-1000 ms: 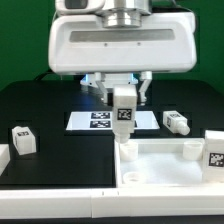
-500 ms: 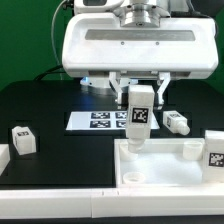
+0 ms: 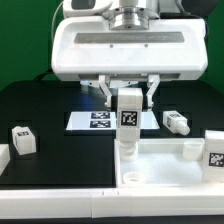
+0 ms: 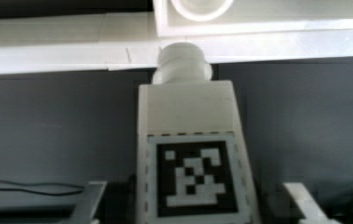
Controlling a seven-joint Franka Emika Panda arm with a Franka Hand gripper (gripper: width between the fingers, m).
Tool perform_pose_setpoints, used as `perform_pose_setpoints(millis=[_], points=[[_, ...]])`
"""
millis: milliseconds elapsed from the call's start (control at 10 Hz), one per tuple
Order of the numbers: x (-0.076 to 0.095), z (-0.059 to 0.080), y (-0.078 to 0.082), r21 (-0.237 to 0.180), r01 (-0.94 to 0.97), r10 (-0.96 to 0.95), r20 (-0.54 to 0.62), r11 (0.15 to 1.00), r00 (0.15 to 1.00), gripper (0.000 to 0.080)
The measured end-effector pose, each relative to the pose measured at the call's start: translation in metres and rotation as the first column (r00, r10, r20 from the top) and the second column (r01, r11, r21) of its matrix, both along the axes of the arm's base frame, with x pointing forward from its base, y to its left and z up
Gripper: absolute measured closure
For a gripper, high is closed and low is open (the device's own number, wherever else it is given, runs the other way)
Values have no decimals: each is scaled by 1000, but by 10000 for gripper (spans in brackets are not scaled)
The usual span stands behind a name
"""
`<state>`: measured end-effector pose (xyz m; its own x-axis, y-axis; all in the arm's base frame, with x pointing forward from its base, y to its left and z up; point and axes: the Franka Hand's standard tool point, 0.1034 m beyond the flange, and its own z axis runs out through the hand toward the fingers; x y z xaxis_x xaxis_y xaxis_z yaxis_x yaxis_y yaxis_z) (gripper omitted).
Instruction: Assemble square table
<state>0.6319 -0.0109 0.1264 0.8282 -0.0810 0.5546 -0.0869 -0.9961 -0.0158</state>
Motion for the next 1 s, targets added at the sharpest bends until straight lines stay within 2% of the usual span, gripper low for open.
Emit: perform_pose_setpoints(millis=[100,400,700,1000], points=[[0,1,8,6,-5,5,1,1000,1000,514],[0,-1,7,4,-5,5,-1,1000,1000,514],[-4,-19,3,-5,1,-2,-9,1000,1000,514],[-7,-26,3,-5,2,-2,-20,1000,1000,514]])
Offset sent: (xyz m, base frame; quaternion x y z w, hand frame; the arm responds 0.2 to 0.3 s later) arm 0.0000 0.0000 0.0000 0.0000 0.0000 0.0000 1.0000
